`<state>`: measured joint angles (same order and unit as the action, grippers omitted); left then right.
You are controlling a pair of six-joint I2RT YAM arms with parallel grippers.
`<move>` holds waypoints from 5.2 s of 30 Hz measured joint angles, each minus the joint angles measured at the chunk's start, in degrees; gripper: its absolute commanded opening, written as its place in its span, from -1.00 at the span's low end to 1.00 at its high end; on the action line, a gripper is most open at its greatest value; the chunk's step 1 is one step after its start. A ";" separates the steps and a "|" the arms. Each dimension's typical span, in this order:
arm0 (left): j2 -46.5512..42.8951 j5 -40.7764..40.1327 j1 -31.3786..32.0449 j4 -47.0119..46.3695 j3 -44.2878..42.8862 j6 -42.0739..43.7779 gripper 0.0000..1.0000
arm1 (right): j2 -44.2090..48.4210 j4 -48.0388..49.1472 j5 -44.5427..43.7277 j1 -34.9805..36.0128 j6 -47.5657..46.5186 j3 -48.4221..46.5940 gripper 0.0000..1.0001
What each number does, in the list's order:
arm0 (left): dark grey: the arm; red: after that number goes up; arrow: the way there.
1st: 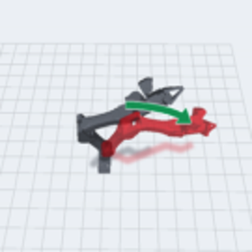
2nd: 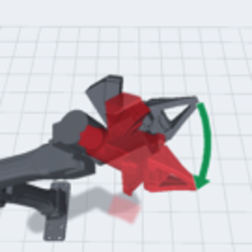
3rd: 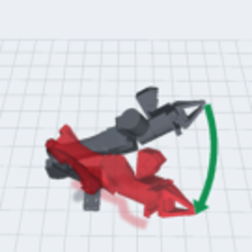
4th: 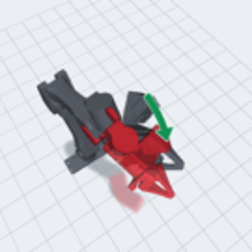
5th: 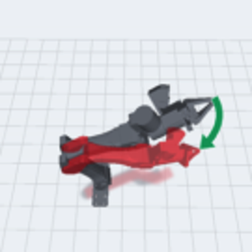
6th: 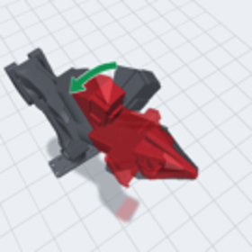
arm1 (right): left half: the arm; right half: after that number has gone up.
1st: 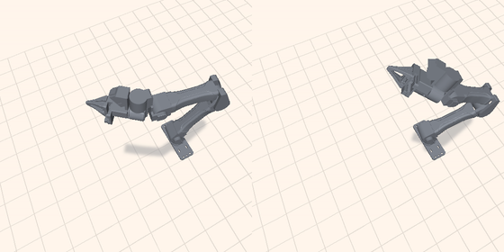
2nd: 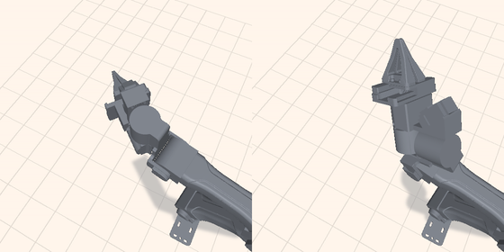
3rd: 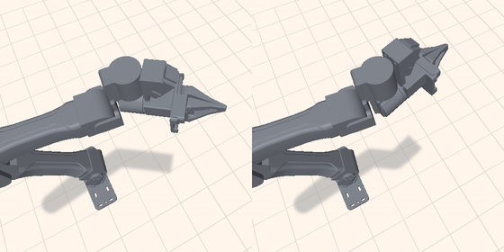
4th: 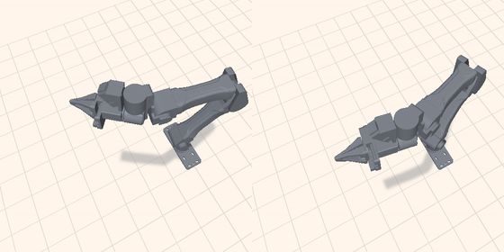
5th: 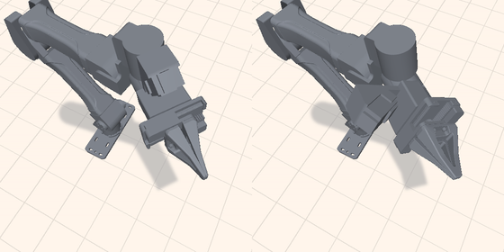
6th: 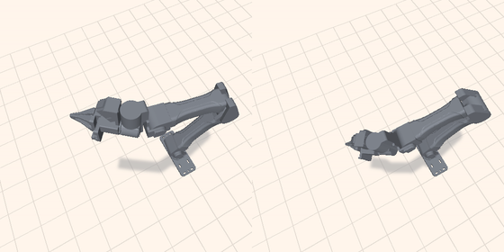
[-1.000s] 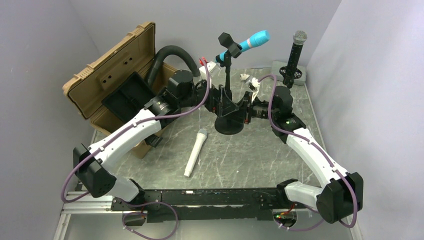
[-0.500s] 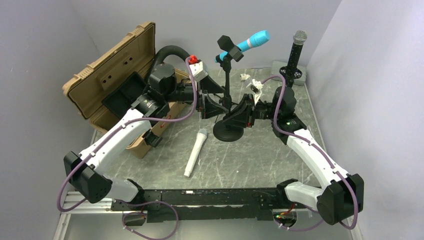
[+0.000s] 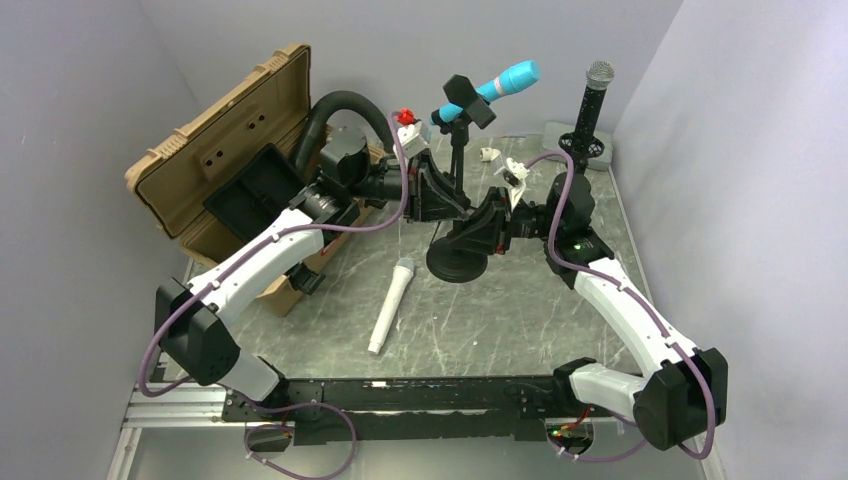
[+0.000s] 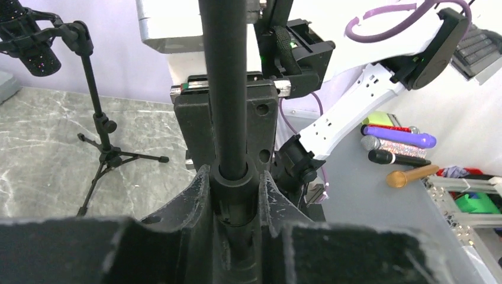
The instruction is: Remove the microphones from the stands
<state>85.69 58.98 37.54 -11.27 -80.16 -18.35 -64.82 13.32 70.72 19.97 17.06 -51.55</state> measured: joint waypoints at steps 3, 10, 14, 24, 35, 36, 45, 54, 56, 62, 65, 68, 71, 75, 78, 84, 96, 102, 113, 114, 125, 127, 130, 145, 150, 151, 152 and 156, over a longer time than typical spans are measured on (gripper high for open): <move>0.02 -0.98 0.04 -0.68 0.09 -4.11 -1.00 | 0.04 -0.24 -1.99 0.00 -2.82 -0.02 -1.00; -0.37 -17.92 1.62 7.61 0.20 -10.51 -0.37 | 0.31 -7.21 -10.38 -0.04 -3.76 -0.24 -1.00; -0.63 -27.76 3.10 15.56 -1.22 -13.38 0.55 | 0.02 -10.32 -13.49 0.11 -4.35 -0.24 -1.00; -6.10 -27.50 0.09 17.11 -0.94 -9.25 0.99 | 0.02 -9.27 -10.23 0.17 -6.34 -0.22 -1.00; -5.64 -3.02 -2.82 0.94 0.28 -1.92 0.81 | 0.22 -0.31 0.57 0.33 -0.09 1.44 -1.00; -4.98 -1.62 -2.80 0.20 0.26 -1.64 0.78 | 0.22 0.22 0.90 0.33 0.35 1.66 -1.00; 0.24 3.19 -0.37 -0.15 0.13 1.95 -0.02 | 0.22 2.64 2.16 0.52 2.45 1.86 -1.00; 0.72 0.39 1.03 -4.26 0.57 -5.27 -1.00 | 0.57 1.27 -0.24 0.70 -1.99 1.90 -1.00; 0.59 -3.15 1.44 -3.37 1.22 -6.36 -1.00 | 0.76 -0.63 -1.99 0.68 -2.99 1.90 -1.00; -0.81 -26.69 5.40 12.26 -0.59 -9.18 -0.52 | 0.72 -7.82 -8.44 0.33 -3.96 1.88 -1.00; -0.72 -35.98 7.15 19.41 -2.89 -10.27 0.23 | 0.37 -10.64 -11.37 0.39 -4.13 1.68 -1.00; -0.68 -40.02 8.17 24.11 -3.56 -12.39 0.71 | 0.26 -10.58 -13.70 0.52 -5.60 1.44 -1.00; -0.72 -43.41 8.20 26.36 -3.56 -11.28 0.97 | 0.33 -10.25 -13.90 0.28 -6.60 1.25 -1.00; -1.95 -43.95 7.17 27.10 -3.23 -7.54 0.99 | 0.48 -10.25 -13.60 -0.04 -7.61 1.25 -1.00; -4.66 -41.00 4.52 26.27 -2.32 -4.63 0.99 | 1.11 -10.21 -12.46 -0.15 -8.11 1.27 -1.00; -7.98 -26.47 -0.46 18.21 -2.03 1.79 0.99 | 2.08 -7.26 -7.15 -0.33 -7.08 1.70 -1.00; -1.79 -5.03 -0.04 7.02 -2.05 6.36 0.47 | 2.25 -2.19 -0.72 -0.33 -2.49 2.16 -1.00; 1.33 -2.75 0.72 4.37 -2.03 3.37 -0.45 | 2.25 -1.73 -0.79 -0.50 -1.95 2.82 -1.00; -1.70 -12.96 2.29 6.32 0.33 0.15 0.47 | 2.69 -5.03 -5.66 -0.59 -6.38 2.82 -1.00; -2.27 -13.73 2.29 6.62 0.63 0.57 0.61 | 2.69 -5.16 -5.73 -0.61 -6.43 2.82 -1.00; -4.26 -17.22 2.23 9.79 0.57 5.49 0.99 | 3.06 -5.11 -5.55 -1.05 -6.16 2.82 -1.00; -4.17 -18.08 2.23 11.72 -0.98 6.80 0.99 | 3.21 -5.09 -5.29 -1.05 -6.19 2.82 -1.00; -3.91 -18.45 2.05 14.29 -4.98 8.20 0.99 | 3.23 -5.09 -4.57 -1.03 -6.25 2.86 -1.00; 2.97 -18.27 1.22 16.50 -24.06 12.09 0.86 | 3.10 -5.22 -2.62 -1.03 -7.08 3.48 -1.00; 7.61 -17.35 1.11 16.13 -26.27 9.46 0.19 | 3.10 -6.45 -2.78 -1.03 -7.91 3.48 -1.00; 8.02 -16.92 1.11 16.06 -26.29 8.79 0.01 | 3.10 -7.06 -2.97 -1.03 -7.87 3.48 -1.00; 8.48 -16.41 1.11 16.02 -26.32 8.26 -0.17 | 3.08 -7.63 -3.28 -1.16 -7.85 3.50 -1.00; 8.81 -14.10 1.49 15.80 -26.29 5.29 -0.79 | 3.02 -8.28 -5.09 -1.42 -8.07 3.50 -1.00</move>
<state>94.50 44.88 39.03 4.54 -106.45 -13.06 -61.80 5.04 65.63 18.55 8.99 -48.05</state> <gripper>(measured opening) 0.335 0.210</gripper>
